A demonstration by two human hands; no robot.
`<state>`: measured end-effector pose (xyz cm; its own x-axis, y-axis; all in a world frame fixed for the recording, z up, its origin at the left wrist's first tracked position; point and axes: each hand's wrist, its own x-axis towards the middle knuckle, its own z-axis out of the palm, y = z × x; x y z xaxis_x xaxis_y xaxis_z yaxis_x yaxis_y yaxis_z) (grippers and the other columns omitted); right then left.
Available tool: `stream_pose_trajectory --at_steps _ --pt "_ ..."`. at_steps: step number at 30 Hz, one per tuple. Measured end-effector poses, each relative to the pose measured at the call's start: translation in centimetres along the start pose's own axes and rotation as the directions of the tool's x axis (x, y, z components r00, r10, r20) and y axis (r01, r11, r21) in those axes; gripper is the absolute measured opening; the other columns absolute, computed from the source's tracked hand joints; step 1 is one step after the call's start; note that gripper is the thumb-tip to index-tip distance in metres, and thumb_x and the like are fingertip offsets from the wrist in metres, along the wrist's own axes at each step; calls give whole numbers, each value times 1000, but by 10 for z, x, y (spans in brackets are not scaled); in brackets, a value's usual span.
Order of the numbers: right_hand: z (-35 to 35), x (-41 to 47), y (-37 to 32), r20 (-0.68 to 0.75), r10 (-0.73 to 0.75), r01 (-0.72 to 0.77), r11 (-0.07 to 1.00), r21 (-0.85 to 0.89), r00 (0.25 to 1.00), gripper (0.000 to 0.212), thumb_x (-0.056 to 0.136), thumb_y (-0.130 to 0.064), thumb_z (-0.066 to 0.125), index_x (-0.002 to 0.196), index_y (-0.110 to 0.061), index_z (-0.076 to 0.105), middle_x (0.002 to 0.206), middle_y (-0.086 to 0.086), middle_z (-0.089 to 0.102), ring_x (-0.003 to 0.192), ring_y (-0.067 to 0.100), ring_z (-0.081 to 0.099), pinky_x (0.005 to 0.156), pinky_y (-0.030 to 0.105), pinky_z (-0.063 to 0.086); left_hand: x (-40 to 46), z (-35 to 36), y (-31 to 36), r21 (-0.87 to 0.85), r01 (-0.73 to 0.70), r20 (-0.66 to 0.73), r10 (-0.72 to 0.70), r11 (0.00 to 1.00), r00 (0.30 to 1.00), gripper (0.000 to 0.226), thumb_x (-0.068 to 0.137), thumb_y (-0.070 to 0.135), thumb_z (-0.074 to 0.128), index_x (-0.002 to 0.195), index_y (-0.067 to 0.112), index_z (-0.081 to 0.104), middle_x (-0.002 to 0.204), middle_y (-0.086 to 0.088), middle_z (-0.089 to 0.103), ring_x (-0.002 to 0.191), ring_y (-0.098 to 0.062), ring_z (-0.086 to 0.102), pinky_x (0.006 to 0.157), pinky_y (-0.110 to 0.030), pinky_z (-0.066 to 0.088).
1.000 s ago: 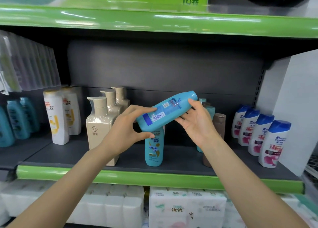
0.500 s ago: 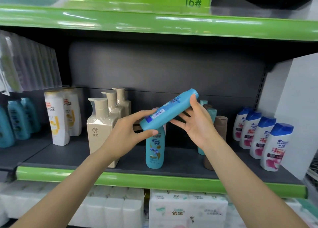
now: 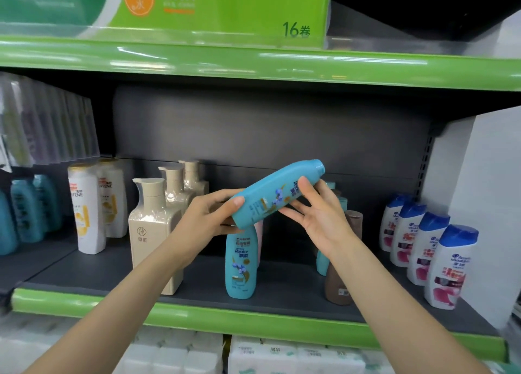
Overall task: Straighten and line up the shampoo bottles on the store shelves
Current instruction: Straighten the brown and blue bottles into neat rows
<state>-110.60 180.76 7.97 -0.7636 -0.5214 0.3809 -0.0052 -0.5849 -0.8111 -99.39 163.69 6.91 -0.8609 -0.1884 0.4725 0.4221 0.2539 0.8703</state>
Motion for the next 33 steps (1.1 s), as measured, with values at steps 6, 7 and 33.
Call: stream_pose_trajectory --at_steps 6,7,33 --pt "-4 15 -3 -65 -83 84 996 8 994 35 88 -14 61 122 -11 54 109 6 68 103 23 67 81 44 58 18 8 -4 184 -105 -206 142 977 968 17 87 16 61 101 25 66 94 8 72 92 -9 67 74 -20 54" --pt "-4 17 -2 -75 -96 97 995 9 993 33 88 -13 61 121 -12 54 108 5 69 102 22 68 82 45 57 21 8 -7 259 -103 -229 164 960 959 19 87 17 62 103 25 64 97 8 71 92 -8 66 77 -20 54" --pt "-20 116 62 -412 -355 162 886 -434 839 31 81 -10 72 102 -16 49 99 3 64 88 23 65 80 47 56 111 -25 -53 743 -31 76 -38 669 996 29 94 24 51 122 24 61 123 3 63 114 -13 55 87 -13 35"
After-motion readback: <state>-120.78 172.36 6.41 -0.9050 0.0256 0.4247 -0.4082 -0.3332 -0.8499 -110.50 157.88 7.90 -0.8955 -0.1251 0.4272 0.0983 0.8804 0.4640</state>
